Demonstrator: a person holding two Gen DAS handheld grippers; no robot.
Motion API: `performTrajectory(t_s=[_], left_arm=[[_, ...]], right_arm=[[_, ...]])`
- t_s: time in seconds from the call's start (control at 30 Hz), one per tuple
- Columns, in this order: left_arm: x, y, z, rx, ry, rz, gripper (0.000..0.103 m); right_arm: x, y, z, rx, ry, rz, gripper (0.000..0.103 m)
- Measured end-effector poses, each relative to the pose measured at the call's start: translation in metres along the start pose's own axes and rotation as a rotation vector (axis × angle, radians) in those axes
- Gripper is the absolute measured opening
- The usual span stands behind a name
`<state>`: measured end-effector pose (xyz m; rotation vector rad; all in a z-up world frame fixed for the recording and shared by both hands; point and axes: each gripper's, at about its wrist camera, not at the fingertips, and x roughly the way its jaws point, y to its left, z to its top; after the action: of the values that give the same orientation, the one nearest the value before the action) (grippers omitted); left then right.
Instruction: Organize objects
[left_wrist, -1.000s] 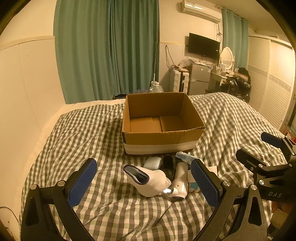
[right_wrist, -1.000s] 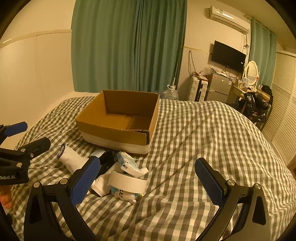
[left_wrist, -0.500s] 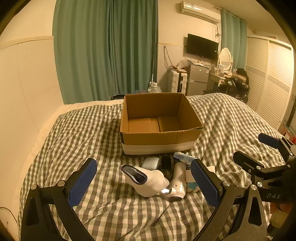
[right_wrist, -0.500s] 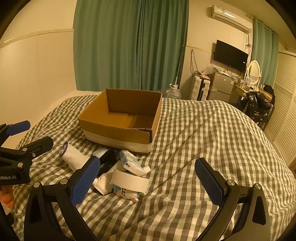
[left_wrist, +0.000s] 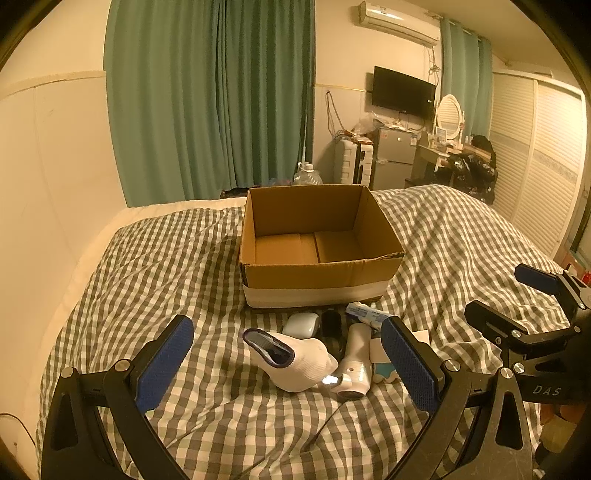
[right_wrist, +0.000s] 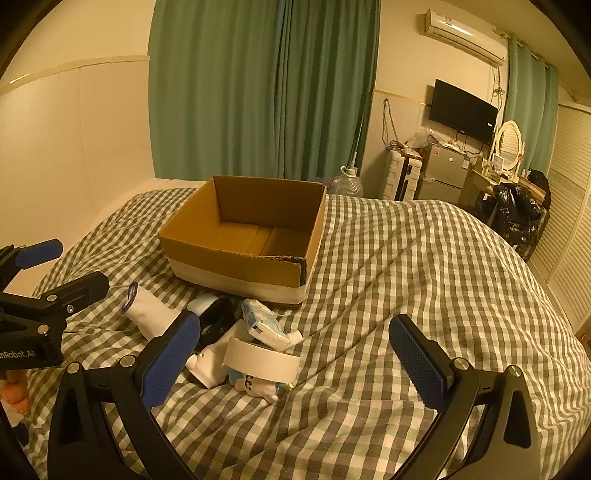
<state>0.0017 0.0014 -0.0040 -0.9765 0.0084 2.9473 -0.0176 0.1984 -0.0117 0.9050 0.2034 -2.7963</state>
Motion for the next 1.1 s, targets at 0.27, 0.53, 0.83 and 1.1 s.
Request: performTrajectory(t_s=[0.27,0.53,0.83,1.1], left_arm=[[0.014,0.004,-0.003,0.004,0.050,0.007,0.103],[0.042,0.005,-0.014,0.002,0.134,0.042,0.103],[0.081,0.001,-0.031,0.034,0.220,0.071,0.103],[0.112,0.000,-0.031,0.010,0.276,0.026,0.103]], right_arm=[[0.008,-0.002,-0.001,0.007,0.023,-0.030,0.103],[0.031,-0.004,-0.009,0.018,0.093,-0.029,0.103],[0.070,0.002,-0.027,0.030,0.214,0.021,0.098],[0.103,0.009,-0.030,0.038,0.297,0.062,0.094]])
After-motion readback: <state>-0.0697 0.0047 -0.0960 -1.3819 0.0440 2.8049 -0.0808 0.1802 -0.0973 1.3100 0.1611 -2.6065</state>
